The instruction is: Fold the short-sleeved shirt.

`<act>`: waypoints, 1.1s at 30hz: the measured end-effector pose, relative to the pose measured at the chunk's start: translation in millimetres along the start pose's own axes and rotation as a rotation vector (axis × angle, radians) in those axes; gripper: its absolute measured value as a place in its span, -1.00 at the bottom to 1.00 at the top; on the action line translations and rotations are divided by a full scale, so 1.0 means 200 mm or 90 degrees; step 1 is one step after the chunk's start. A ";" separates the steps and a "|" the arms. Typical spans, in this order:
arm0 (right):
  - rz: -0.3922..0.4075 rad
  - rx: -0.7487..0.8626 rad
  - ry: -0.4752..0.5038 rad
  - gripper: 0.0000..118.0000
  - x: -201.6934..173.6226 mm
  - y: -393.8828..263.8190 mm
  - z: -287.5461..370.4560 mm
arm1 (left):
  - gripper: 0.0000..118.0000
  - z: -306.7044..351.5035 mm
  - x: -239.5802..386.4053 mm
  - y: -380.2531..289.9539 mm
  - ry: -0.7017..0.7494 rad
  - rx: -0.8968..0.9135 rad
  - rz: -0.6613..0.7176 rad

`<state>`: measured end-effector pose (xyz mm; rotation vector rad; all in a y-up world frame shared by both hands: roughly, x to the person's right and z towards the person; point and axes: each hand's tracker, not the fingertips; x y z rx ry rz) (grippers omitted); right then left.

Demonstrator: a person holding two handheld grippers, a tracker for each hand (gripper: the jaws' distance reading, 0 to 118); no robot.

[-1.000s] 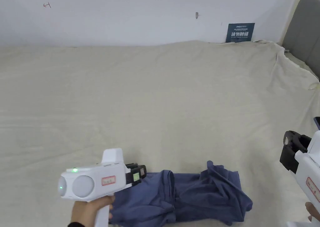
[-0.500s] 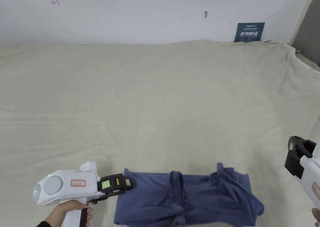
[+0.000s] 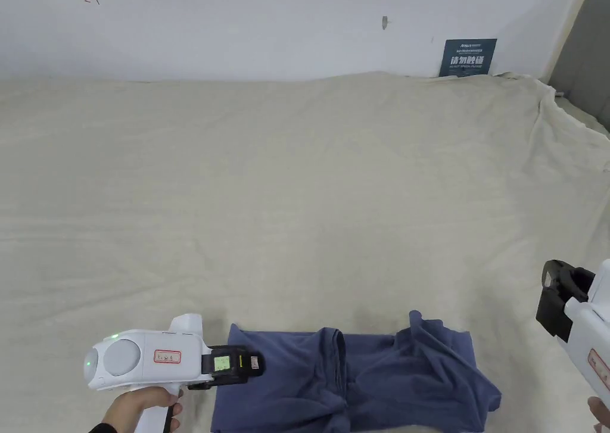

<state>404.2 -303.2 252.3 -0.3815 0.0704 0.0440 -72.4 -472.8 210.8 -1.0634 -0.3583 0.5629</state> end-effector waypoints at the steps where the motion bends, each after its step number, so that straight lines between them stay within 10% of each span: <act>1: 0.000 0.000 0.000 -1.00 0.00 0.00 0.00 | -0.15 -0.02 0.01 0.00 0.001 -0.007 -0.002; 8: -0.001 0.003 0.000 -1.00 0.02 0.01 0.00 | -0.86 0.06 0.04 -0.03 0.029 0.031 0.006; 25: -0.008 0.023 0.044 -1.00 -0.06 0.04 -0.03 | -0.89 0.78 -0.19 -0.08 0.185 0.142 0.116; 33: -0.013 0.020 0.050 -1.00 -0.04 0.02 -0.02 | -0.89 0.73 0.27 0.01 0.115 0.124 0.083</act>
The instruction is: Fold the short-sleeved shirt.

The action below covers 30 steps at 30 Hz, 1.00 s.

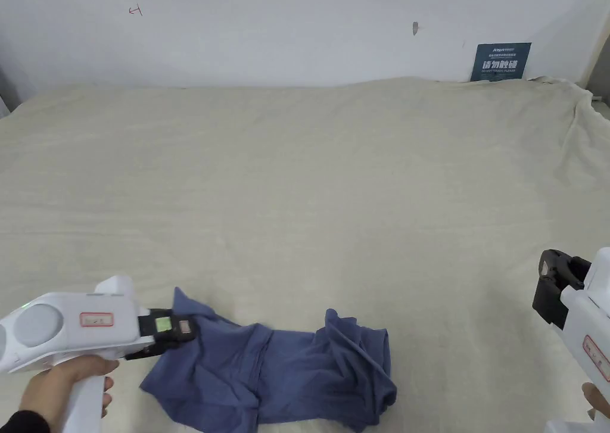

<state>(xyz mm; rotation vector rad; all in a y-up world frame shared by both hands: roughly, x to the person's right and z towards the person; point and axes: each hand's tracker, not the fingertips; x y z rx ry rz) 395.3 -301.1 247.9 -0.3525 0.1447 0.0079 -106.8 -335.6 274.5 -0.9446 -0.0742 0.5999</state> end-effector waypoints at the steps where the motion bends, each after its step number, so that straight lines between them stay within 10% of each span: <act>1: -0.004 0.002 -0.002 -1.00 0.01 0.00 0.01 | -0.89 -0.02 0.08 0.00 -0.011 -0.005 -0.008; 30: -0.044 -0.007 -0.050 -1.00 0.22 -0.10 0.10 | -0.71 -1.10 1.04 -0.52 0.147 -0.119 -0.311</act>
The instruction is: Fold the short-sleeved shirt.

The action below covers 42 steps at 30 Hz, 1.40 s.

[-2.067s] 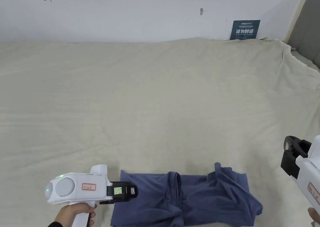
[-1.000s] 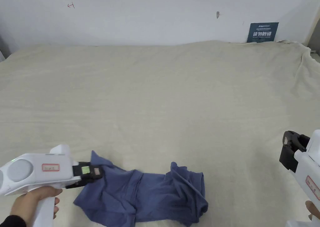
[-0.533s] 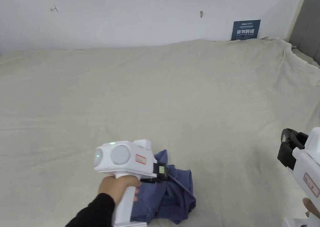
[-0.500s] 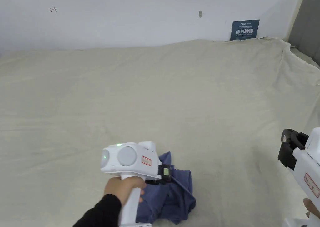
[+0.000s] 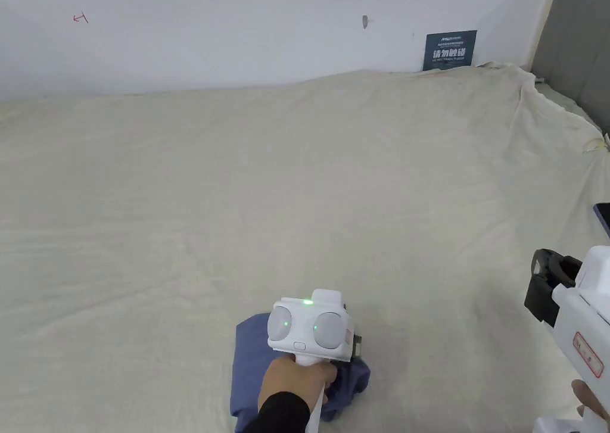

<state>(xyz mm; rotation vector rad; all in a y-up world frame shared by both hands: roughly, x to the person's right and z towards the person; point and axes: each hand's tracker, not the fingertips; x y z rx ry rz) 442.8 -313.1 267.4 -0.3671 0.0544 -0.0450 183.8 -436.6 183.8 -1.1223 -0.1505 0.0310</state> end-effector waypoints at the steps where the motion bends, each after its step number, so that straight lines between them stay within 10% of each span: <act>1: 0.002 0.001 0.002 -1.00 0.00 0.00 0.00 | -0.52 0.03 0.00 0.01 -0.006 0.004 -0.007; 6: 0.006 0.009 0.000 -1.00 0.03 0.02 0.01 | 0.68 0.31 -0.10 0.04 -0.106 0.092 0.031; 12: 0.007 0.021 -0.007 -1.00 0.03 0.05 0.03 | 0.75 0.55 -0.32 0.03 -0.029 0.250 0.041; 15: 0.007 0.020 -0.008 -1.00 0.01 0.06 0.04 | 0.54 0.53 -0.39 -0.01 0.054 0.277 0.018; 19: 0.008 0.017 -0.008 -1.00 0.00 0.05 0.04 | -0.90 0.44 -0.44 -0.12 0.084 0.328 -0.018; 20: 0.008 0.015 -0.007 -1.00 0.00 0.05 0.04 | -1.00 0.41 -0.44 -0.14 0.078 0.328 -0.021; 42: 0.010 -0.016 -0.030 -1.00 0.12 -0.01 0.00 | -1.00 -0.10 0.09 -0.37 0.086 0.265 -0.146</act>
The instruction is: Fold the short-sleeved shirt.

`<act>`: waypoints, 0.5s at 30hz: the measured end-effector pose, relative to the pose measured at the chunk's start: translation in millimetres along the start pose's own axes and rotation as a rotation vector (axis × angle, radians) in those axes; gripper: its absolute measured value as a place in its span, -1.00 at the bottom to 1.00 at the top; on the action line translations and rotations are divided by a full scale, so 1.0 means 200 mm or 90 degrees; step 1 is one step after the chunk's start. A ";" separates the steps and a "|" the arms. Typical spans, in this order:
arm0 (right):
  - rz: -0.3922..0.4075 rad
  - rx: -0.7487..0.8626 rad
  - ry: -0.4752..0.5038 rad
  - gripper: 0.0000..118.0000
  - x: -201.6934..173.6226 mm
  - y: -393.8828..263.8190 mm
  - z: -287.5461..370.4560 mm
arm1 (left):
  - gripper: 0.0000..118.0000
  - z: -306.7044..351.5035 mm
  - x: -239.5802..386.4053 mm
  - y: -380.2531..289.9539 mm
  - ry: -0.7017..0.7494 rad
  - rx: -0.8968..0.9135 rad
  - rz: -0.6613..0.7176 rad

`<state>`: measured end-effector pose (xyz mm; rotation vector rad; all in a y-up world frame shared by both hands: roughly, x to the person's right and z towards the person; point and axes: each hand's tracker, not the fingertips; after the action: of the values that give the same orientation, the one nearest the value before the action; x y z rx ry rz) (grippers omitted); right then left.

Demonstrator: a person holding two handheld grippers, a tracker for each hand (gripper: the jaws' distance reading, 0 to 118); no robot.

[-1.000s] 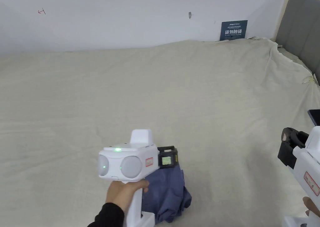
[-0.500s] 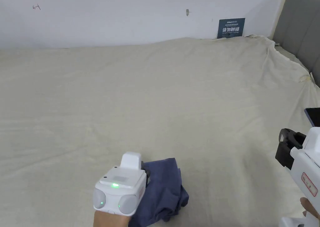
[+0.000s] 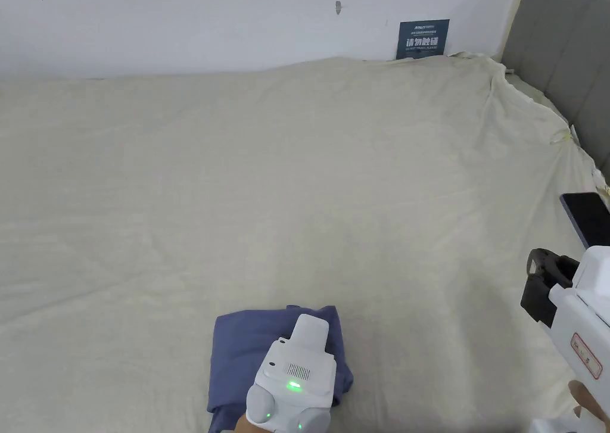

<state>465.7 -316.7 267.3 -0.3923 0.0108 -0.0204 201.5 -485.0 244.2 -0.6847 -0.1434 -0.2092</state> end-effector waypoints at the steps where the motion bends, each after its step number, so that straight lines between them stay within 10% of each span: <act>1: 0.000 -0.002 -0.002 -1.00 0.01 0.00 -0.01 | -1.00 -0.01 0.03 0.00 -0.003 0.003 -0.003; 15: 0.005 0.005 -0.006 -1.00 0.02 0.02 0.02 | -1.00 0.05 0.03 0.08 -0.024 0.030 0.000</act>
<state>469.9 -312.4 269.3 -0.3846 0.0032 -0.0105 209.7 -467.4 244.3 -0.6424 -0.1836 -0.1929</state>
